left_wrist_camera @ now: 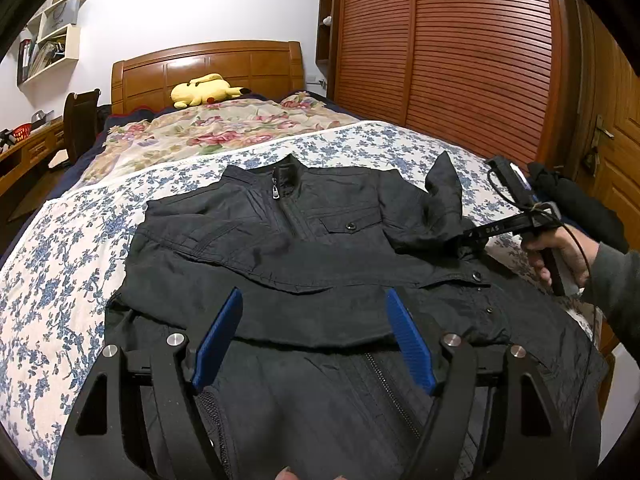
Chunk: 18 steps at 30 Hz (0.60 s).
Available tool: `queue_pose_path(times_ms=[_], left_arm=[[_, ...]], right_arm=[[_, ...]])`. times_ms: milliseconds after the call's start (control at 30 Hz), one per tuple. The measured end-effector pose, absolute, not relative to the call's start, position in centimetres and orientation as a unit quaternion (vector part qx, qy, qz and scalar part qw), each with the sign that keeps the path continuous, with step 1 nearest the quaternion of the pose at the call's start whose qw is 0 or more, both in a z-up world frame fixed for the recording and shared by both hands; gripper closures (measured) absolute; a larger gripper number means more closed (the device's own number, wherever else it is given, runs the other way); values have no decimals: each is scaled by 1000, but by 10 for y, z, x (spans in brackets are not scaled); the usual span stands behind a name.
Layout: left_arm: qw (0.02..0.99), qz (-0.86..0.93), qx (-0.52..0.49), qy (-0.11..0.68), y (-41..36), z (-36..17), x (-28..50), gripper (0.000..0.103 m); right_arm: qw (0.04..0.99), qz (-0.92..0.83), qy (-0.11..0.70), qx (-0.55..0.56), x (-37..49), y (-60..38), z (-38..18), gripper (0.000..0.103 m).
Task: Fold large clothes
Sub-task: 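Lift and fold the sleeve across the jacket body with the right gripper, release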
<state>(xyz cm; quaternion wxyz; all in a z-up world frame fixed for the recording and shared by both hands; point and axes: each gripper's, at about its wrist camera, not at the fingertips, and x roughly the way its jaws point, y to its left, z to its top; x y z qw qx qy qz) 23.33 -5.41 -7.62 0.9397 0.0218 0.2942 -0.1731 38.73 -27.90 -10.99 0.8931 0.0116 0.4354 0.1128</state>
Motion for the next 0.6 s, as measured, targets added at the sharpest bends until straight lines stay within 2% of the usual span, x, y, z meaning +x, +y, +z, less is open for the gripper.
queue_pose_path(times_ms=[400, 600], left_arm=[[948, -161, 11, 274, -19, -61, 212, 28], [953, -146, 3, 264, 7, -56, 200, 28]], right_arm=[[953, 144, 255, -73, 319, -199, 16, 93], [953, 199, 199, -110, 286, -133, 51, 94]])
